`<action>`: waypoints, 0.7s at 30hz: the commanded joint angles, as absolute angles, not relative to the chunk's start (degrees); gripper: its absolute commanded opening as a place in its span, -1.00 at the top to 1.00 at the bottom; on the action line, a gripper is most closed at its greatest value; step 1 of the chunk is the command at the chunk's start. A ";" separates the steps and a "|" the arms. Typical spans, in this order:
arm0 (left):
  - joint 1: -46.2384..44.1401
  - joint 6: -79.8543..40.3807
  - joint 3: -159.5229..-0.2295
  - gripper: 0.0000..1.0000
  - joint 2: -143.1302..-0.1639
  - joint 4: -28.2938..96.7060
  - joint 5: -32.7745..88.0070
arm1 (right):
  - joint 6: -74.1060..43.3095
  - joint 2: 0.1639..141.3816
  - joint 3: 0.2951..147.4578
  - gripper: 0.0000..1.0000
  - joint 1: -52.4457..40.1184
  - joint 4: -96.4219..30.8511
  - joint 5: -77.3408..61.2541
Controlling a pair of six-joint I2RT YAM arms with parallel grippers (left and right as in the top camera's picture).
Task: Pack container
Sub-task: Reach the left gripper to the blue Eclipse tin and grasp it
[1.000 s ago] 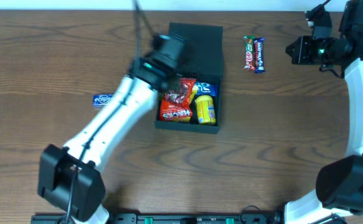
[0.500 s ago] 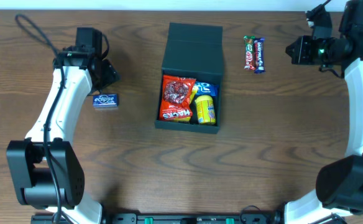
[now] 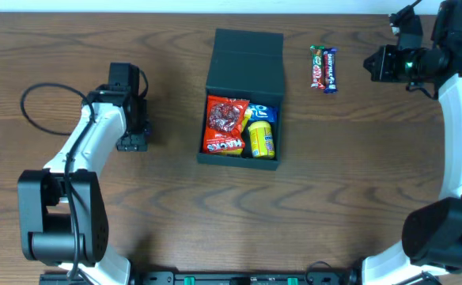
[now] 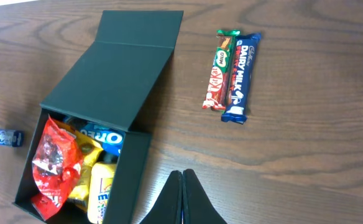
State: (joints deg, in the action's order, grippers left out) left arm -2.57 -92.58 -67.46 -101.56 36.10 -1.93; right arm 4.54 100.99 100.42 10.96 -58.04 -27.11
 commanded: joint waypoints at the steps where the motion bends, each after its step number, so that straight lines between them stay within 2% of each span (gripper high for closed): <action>1: -2.66 -100.38 -66.08 -0.62 -102.67 33.87 -4.21 | 3.68 101.14 100.47 0.97 11.20 -58.15 -27.16; 8: -2.59 -99.96 -65.87 -0.60 -106.43 29.82 -4.43 | 3.68 101.14 100.44 0.97 11.20 -58.17 -27.16; 11: -2.59 -96.27 -65.87 -0.59 -107.57 27.55 -4.69 | 3.68 101.14 100.44 0.97 11.22 -58.15 -27.11; 17: -2.57 -94.21 -65.87 -0.41 -109.45 26.28 -4.86 | 3.68 101.14 100.44 0.97 11.22 -58.13 -26.94; 21: -2.52 -94.21 -65.87 -0.38 -110.61 26.26 -4.45 | 3.68 101.14 100.44 0.97 11.22 -58.13 -26.94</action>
State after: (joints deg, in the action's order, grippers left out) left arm -2.57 -95.24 -66.13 -108.92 26.15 -3.42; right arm 4.38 100.99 100.42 10.96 -58.04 -26.98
